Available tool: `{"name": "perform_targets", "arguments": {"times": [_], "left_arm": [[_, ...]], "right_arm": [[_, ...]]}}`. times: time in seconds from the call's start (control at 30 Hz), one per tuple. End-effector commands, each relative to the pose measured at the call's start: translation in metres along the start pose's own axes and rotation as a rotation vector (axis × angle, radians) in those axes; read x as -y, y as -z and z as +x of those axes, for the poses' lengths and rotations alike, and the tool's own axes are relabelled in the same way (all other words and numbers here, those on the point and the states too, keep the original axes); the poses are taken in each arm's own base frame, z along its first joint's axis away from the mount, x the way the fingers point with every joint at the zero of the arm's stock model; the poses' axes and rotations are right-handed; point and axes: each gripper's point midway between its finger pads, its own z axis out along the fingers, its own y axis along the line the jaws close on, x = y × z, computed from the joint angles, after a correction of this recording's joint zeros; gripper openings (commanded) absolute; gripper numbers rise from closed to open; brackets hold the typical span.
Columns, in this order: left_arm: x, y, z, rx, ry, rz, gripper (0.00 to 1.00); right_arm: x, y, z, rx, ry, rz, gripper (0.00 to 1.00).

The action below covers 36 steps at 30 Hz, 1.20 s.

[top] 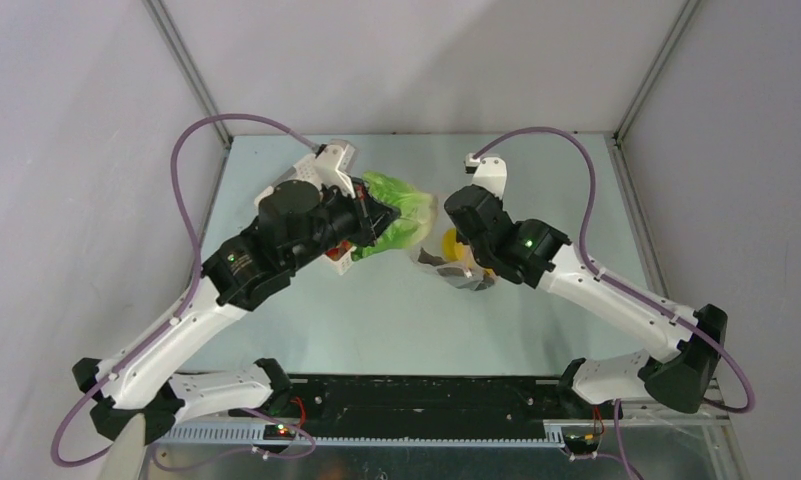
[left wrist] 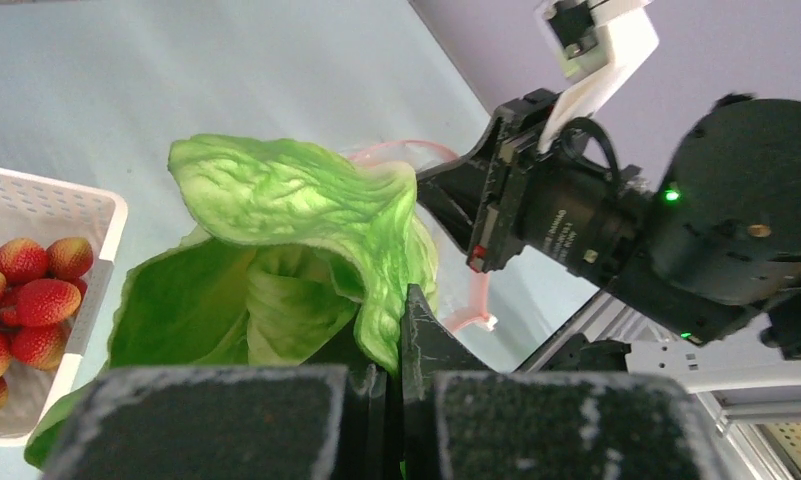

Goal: Place the food in the zip-top bag and seal the zipper
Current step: Place the fake vegetable in the zipper food storage bag.

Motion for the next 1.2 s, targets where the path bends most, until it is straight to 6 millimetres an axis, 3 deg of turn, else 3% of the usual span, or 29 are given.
{"name": "perform_targets", "arguments": {"times": [0.0,0.13,0.53,0.77,1.17], "left_arm": [[0.020,0.024,-0.047,0.133,0.028,0.061,0.00],[0.022,0.019,-0.042,0.104,0.031,0.067,0.00],[0.004,-0.022,0.005,-0.080,0.043,-0.027,0.00],[0.000,-0.033,0.025,-0.174,0.008,-0.048,0.00],[0.006,-0.054,0.030,-0.265,-0.169,-0.107,0.00]], "right_arm": [[-0.015,0.003,-0.030,0.067,-0.106,-0.033,0.00],[-0.019,0.002,-0.032,0.064,-0.134,-0.053,0.01],[-0.024,0.010,-0.037,0.056,-0.203,-0.121,0.04],[-0.044,0.019,-0.038,0.045,-0.209,-0.251,0.04],[-0.074,0.046,-0.041,0.029,-0.202,-0.453,0.04]]}}
